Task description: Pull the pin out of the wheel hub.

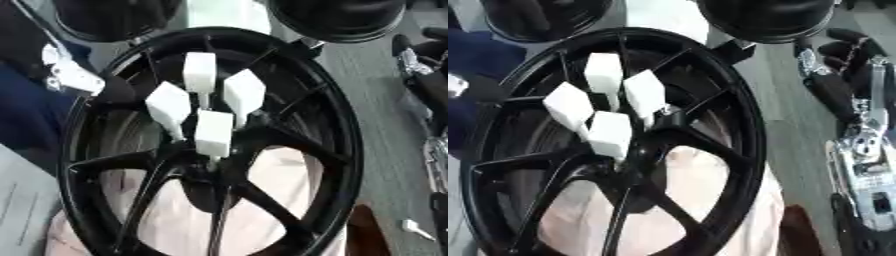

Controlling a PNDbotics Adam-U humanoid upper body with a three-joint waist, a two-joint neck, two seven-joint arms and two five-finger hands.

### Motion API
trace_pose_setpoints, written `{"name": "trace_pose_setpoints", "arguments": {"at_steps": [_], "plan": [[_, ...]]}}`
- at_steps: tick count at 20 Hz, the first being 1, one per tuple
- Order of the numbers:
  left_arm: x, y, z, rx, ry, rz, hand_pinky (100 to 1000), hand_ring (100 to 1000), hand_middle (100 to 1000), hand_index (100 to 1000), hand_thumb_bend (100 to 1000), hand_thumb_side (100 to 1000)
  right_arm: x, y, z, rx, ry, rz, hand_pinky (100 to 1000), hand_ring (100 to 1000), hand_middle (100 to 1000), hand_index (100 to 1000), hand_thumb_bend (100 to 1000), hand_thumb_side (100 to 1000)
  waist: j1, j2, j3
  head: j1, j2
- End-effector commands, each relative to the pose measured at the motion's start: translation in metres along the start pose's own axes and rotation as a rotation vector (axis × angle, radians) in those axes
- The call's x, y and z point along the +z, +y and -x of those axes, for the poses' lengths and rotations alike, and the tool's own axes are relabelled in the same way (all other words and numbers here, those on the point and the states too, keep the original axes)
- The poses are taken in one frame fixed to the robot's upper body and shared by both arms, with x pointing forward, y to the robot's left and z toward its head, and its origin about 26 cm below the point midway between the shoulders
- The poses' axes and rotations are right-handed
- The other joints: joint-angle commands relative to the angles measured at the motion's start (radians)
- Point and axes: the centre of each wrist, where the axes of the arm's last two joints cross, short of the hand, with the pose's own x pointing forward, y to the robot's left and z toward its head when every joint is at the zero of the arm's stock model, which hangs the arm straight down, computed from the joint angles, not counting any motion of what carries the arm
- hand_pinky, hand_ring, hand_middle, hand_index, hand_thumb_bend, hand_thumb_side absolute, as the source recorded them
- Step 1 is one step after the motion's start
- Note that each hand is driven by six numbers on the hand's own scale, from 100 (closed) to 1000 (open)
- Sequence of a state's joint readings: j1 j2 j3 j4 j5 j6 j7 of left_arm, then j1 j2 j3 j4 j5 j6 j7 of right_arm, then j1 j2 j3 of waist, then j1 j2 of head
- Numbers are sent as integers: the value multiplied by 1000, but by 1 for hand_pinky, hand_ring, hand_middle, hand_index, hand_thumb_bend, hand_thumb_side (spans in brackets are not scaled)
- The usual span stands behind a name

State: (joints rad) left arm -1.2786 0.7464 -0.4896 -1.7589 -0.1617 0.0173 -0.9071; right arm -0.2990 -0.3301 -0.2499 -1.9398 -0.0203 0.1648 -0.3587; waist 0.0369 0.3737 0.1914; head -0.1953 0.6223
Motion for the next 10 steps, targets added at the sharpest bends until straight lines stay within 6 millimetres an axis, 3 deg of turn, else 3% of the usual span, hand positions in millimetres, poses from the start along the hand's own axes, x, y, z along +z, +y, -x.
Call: {"name": "trace_pose_setpoints", "arguments": {"at_steps": [1,5,10], "plan": [[18,8,-8,-37,41,-25,794,775,804,855,500,491,-4,-1,-10,1,-38,-10,801,725,524,688,452,256,0,-23,-2,-1,-1],[19,4,-15,-30,33,-12,787,745,780,846,503,489,-4,-1,-10,0,-39,-11,801,725,524,688,452,256,1,-21,-4,-2,0],[14,-2,-19,-8,28,19,795,780,815,870,479,460,-5,0,-11,-1,-41,-16,801,725,524,688,452,256,2,-21,-7,-4,0]]}}
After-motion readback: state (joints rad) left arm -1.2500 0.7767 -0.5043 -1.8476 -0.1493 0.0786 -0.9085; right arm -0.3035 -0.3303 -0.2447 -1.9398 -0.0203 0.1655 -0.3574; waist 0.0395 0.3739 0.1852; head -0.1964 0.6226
